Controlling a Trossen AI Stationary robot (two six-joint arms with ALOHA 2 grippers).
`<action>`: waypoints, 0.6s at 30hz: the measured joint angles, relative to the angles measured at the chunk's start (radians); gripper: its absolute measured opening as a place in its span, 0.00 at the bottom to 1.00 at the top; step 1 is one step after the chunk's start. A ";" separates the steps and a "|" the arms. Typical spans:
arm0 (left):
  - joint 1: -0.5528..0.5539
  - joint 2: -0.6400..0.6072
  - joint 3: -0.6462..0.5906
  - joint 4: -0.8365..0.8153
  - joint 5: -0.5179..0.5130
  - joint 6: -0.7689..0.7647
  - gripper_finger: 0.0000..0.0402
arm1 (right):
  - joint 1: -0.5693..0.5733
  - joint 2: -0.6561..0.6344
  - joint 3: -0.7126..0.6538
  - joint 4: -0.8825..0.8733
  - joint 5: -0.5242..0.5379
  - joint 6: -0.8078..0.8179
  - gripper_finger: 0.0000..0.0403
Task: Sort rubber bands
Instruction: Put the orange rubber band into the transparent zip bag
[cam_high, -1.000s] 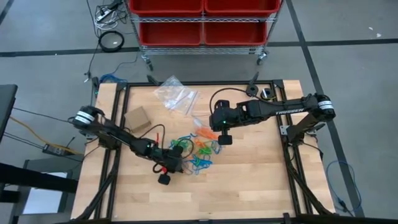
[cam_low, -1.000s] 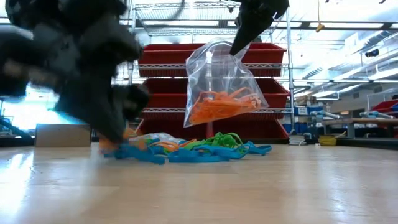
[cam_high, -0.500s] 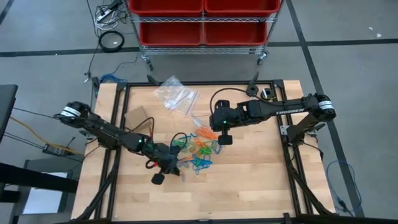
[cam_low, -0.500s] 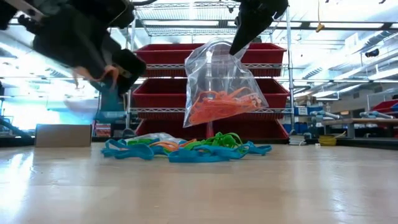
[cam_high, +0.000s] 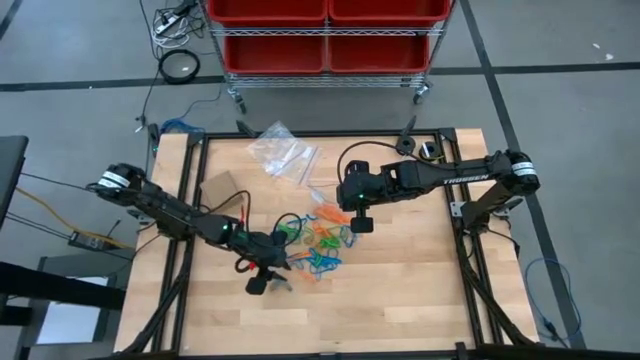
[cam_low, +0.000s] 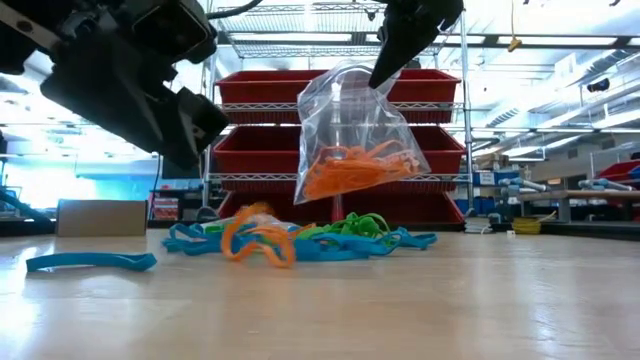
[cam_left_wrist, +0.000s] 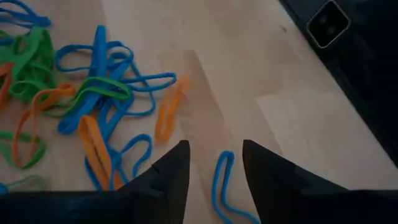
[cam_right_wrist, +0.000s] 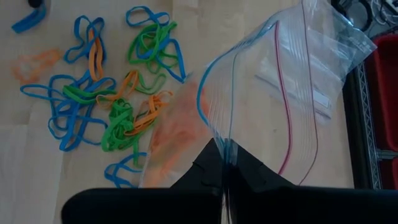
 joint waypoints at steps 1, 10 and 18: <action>0.000 0.002 0.000 -0.001 -0.012 0.000 0.38 | 0.000 0.000 0.000 0.000 0.000 0.000 0.00; 0.000 0.154 0.001 0.184 -0.008 0.076 0.37 | 0.000 0.000 0.000 0.009 0.000 -0.001 0.00; 0.000 0.335 0.005 0.307 0.075 0.057 0.37 | -0.001 0.000 0.000 0.008 -0.001 -0.002 0.00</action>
